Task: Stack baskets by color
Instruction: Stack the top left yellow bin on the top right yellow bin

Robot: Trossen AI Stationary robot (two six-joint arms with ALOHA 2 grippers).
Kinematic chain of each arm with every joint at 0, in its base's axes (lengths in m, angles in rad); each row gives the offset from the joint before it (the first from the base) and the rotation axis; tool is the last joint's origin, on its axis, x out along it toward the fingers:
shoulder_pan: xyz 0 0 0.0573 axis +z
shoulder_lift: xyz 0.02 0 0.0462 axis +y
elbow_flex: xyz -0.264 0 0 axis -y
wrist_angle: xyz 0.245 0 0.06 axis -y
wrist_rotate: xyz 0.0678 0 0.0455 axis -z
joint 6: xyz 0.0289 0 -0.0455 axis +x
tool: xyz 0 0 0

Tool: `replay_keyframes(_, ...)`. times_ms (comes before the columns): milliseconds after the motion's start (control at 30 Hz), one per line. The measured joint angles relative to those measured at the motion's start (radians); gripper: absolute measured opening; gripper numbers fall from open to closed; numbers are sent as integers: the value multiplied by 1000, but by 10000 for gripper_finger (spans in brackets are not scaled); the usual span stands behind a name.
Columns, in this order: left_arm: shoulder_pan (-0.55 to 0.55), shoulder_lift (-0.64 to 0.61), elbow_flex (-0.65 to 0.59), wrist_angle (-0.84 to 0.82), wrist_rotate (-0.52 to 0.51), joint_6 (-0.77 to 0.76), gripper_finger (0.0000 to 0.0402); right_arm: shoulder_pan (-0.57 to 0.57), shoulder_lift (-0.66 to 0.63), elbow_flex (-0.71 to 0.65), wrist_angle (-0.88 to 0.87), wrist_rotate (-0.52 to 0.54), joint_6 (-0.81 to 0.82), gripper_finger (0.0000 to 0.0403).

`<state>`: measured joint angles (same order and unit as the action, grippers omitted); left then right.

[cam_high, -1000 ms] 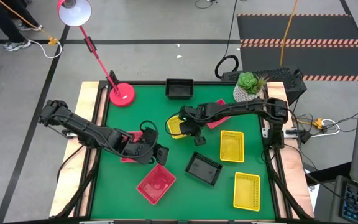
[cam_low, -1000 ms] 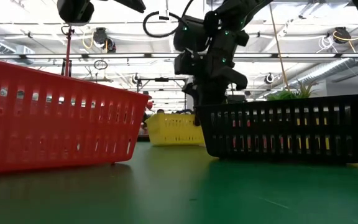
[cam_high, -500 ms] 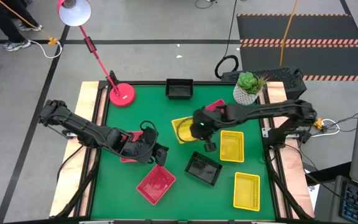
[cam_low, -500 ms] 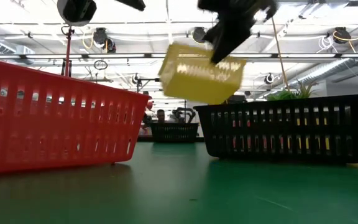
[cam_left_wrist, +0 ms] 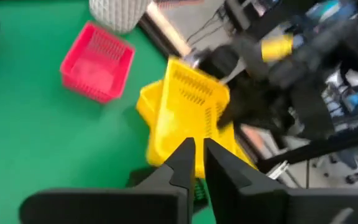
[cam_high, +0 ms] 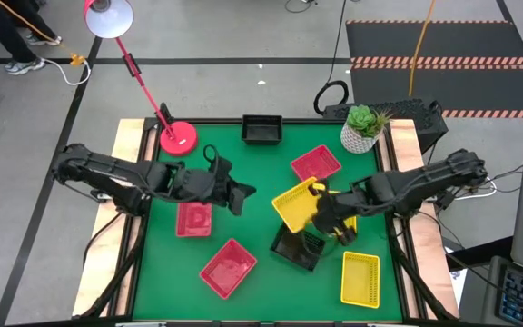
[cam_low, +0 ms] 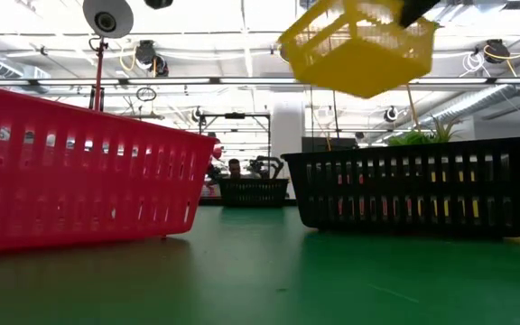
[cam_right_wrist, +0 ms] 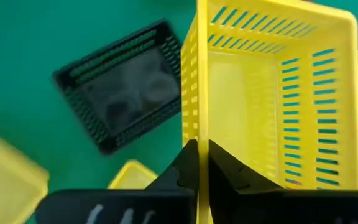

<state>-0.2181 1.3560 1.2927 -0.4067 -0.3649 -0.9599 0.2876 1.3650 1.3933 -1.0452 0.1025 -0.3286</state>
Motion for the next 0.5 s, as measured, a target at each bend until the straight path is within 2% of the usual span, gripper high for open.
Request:
replay_keyframes(100, 32, 3, 29, -26, 8, 32, 64, 39, -23, 0, -37, 3, -83, 6)
replay_keyframes(267, 73, 1, 42, -17, 36, 32, 100, 74, -49, 0, -131, 2, -111, 6)
replay_keyframes(500, 87, 3, 41, -33, 60, 31, 113, 88, -94, 0, -287, 27, -251, 6)
